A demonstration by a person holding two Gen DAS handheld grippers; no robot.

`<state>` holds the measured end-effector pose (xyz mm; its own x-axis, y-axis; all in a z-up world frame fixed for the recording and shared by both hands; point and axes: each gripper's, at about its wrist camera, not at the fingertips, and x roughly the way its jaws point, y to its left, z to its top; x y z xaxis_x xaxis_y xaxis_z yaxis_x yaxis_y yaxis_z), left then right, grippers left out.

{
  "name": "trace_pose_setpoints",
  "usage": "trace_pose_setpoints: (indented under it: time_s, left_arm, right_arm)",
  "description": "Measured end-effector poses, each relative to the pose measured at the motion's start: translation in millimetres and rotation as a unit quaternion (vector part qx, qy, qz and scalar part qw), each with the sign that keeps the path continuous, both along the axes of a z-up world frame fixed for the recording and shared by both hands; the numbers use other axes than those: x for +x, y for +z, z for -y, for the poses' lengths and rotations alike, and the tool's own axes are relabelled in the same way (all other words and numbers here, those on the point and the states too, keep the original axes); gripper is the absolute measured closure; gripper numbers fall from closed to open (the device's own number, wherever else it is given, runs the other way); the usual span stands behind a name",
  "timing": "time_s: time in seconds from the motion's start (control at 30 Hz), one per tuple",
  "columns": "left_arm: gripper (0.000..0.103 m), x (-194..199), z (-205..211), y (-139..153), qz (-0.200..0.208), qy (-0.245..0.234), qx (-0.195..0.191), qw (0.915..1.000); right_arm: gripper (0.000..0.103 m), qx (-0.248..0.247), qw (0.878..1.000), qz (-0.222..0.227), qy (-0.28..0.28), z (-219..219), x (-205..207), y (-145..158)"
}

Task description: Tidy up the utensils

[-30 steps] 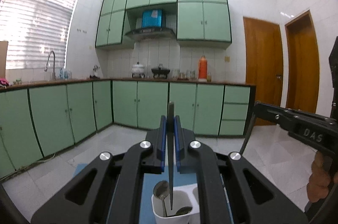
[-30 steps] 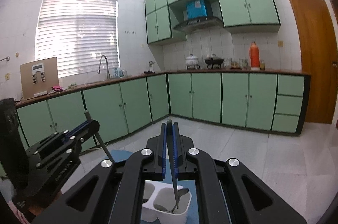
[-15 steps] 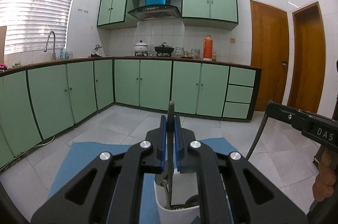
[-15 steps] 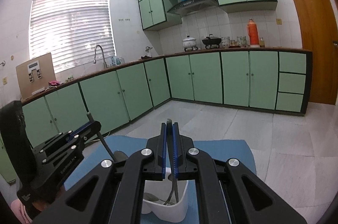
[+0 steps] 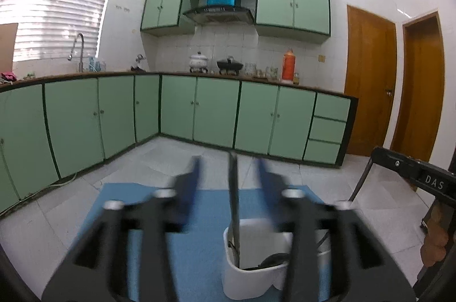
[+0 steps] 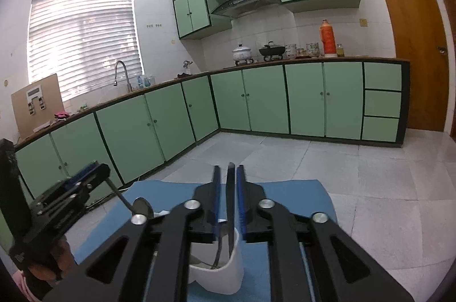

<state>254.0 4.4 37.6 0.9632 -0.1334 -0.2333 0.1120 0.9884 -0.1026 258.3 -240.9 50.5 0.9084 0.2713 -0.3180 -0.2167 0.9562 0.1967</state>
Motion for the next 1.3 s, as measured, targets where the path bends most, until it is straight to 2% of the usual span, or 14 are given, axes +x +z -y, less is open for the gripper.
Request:
trace_pose_setpoints:
  time_s: [0.07, 0.13, 0.17, 0.23, 0.27, 0.33, 0.43, 0.63, 0.9, 1.17, 1.3]
  left_arm:
    - [0.045, -8, -3, 4, 0.005, -0.002, -0.001, 1.0]
    - [0.035, -18, -5, 7, 0.01, -0.002, -0.004, 0.9999]
    - [0.03, -25, -7, 8, 0.012, -0.002, -0.007, 0.9999]
    - [0.021, -36, -9, 8, 0.015, -0.003, -0.012, 0.9998]
    - [0.017, -45, -10, 8, 0.018, -0.005, -0.014, 0.9997]
    - [0.014, -58, -10, 6, 0.018, -0.009, -0.013, 0.9997]
    - [0.011, -76, -9, 0, 0.011, -0.013, -0.007, 0.9998]
    - [0.008, -114, -8, -21, -0.012, -0.018, 0.011, 0.9997]
    - [0.007, -161, -12, -64, -0.065, -0.017, 0.005, 0.9977]
    - [0.007, -206, -11, -107, -0.108, -0.014, 0.037, 0.9934]
    - [0.007, -225, -7, -120, -0.115, -0.013, 0.054, 0.9918]
  right_arm:
    - [0.074, 0.002, 1.0, 0.005, -0.007, 3, -7, 2]
    - [0.057, 0.006, 1.0, 0.012, -0.012, 8, -17, 4]
    - [0.054, 0.007, 1.0, 0.018, -0.016, 10, -25, 4]
    - [0.04, 0.006, 0.999, 0.024, -0.021, 12, -35, 5]
    - [0.036, 0.005, 0.999, 0.027, -0.023, 12, -41, 4]
    - [0.026, 0.002, 0.999, 0.032, -0.03, 13, -57, 0]
    - [0.017, -0.003, 0.999, 0.034, -0.036, 13, -78, -8]
    - [0.009, -0.017, 0.998, 0.023, -0.05, 11, -117, -35]
    - [0.009, -0.024, 0.998, -0.017, -0.053, 1, -165, -83]
    - [0.009, -0.074, 0.995, -0.036, -0.053, -22, -211, -127]
    - [0.009, -0.066, 0.995, -0.047, -0.057, -23, -230, -147]
